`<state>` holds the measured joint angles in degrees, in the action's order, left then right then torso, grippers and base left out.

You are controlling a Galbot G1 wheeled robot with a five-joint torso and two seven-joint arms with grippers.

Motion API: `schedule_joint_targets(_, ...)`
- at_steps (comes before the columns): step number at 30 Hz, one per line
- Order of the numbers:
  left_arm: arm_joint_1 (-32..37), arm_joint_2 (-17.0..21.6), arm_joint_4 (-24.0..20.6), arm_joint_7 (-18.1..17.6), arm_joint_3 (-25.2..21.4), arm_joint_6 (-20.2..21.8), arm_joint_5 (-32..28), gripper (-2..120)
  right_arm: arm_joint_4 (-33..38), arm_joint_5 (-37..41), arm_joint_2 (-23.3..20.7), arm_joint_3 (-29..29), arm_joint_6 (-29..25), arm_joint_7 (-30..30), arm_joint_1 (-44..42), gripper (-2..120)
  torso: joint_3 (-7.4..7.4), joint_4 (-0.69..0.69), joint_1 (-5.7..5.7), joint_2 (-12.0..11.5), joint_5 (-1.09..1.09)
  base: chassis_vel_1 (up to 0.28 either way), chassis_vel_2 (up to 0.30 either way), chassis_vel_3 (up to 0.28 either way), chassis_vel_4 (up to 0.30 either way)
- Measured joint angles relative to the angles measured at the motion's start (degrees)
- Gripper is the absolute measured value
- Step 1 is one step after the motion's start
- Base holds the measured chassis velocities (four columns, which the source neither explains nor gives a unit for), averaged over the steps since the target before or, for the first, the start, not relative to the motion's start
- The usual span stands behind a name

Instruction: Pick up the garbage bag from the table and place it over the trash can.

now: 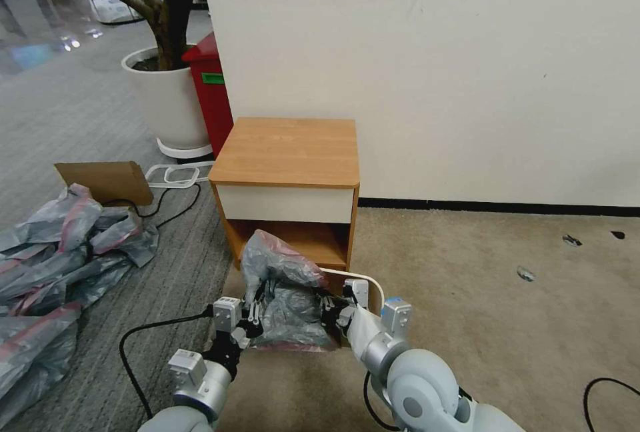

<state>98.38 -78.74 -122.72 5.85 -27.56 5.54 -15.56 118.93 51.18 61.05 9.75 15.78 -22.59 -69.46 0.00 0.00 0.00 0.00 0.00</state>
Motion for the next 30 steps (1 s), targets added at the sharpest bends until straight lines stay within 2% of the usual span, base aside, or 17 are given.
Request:
schedule_joint_targets(3, -0.32, 0.08, 0.47, -0.56, -0.26, 0.00, -0.13, 5, 4.24, -1.05, -1.55, -0.35, -0.41, 0.61, -1.62, 0, 0.00, 0.00, 0.00, 0.00, 0.00, 0.000, 0.000, 0.000, 0.000)
schedule_joint_targets(11, -0.57, -0.11, 1.12, -1.22, -0.17, 0.11, -0.02, 5, 9.23, -1.95, -4.10, -1.63, 0.57, 1.52, -2.82, 0, 0.00, 0.00, 0.00, 0.00, 0.00, 0.000, 0.000, 0.000, 0.000)
schedule_joint_targets(21, -0.01, 0.12, 0.72, -1.00, -0.17, -0.31, 0.49, 5, 9.83, -2.60, -4.55, -6.31, 0.04, 2.56, -1.12, 0, 0.00, 0.00, 0.00, 0.00, 0.00, 0.000, 0.000, 0.000, 0.000)
schedule_joint_targets(25, 0.32, 0.50, 1.34, 1.10, -0.27, -5.00, 1.69, 5, 8.41, -2.06, -6.21, -9.01, -0.06, 2.56, -0.15, 0, 0.00, 0.00, 0.00, 0.00, 0.01, 0.000, 0.000, 0.000, 0.000)
schedule_joint_targets(30, 0.57, 0.57, 1.99, 2.66, -0.50, -8.14, 2.15, 5, 7.49, -2.06, -7.86, -10.57, -0.26, 2.55, -0.63, 0, 0.00, 0.00, 0.00, 0.00, 0.00, 0.000, 0.000, 0.000, 0.000)
